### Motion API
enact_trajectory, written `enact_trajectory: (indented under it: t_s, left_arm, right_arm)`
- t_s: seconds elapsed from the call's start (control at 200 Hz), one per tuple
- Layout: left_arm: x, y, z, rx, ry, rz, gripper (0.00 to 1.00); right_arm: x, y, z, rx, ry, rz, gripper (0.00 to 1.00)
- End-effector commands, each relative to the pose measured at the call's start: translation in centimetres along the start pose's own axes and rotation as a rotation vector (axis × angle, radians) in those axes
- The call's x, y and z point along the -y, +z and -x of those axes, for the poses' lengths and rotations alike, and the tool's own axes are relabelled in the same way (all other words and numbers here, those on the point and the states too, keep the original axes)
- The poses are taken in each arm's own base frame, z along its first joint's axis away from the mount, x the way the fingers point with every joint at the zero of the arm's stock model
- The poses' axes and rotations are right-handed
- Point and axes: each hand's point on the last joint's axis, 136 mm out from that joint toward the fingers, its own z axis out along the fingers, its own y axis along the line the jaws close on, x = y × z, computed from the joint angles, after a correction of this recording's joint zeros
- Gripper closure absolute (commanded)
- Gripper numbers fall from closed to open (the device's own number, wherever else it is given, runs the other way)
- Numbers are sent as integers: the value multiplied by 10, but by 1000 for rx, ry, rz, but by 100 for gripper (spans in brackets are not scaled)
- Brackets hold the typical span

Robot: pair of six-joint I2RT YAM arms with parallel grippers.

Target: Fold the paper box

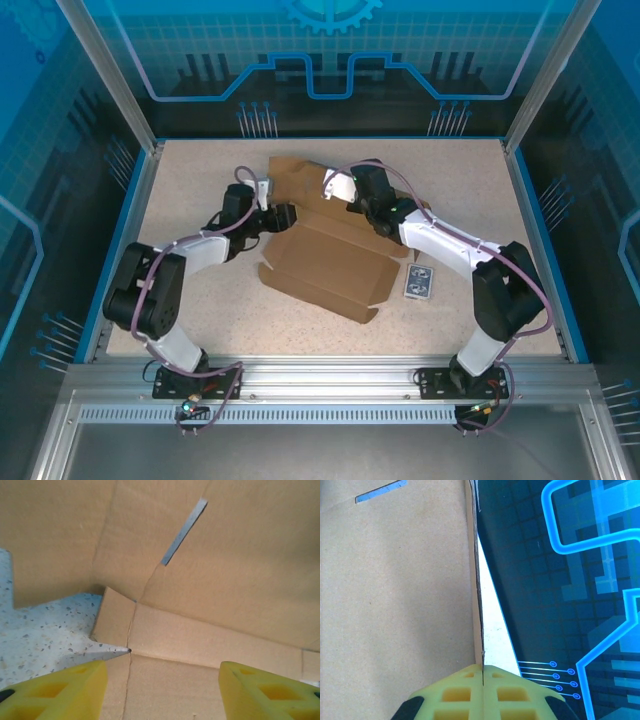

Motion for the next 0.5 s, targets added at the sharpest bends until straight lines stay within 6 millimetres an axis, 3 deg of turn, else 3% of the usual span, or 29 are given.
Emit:
enact_trajectory:
  t_s: [0.0,0.195,0.495]
  left_arm:
    - [-5,17,11,36,38,30,39]
    - [-25,42,0,2,-39,84,39]
    - [-28,65,6,-52,-89,85,39]
  right_arm:
    - [10,2,3,-1,24,-10,100]
    - [11,1,4,0,23,-10,100]
    - [7,3,6,4,26,2,100]
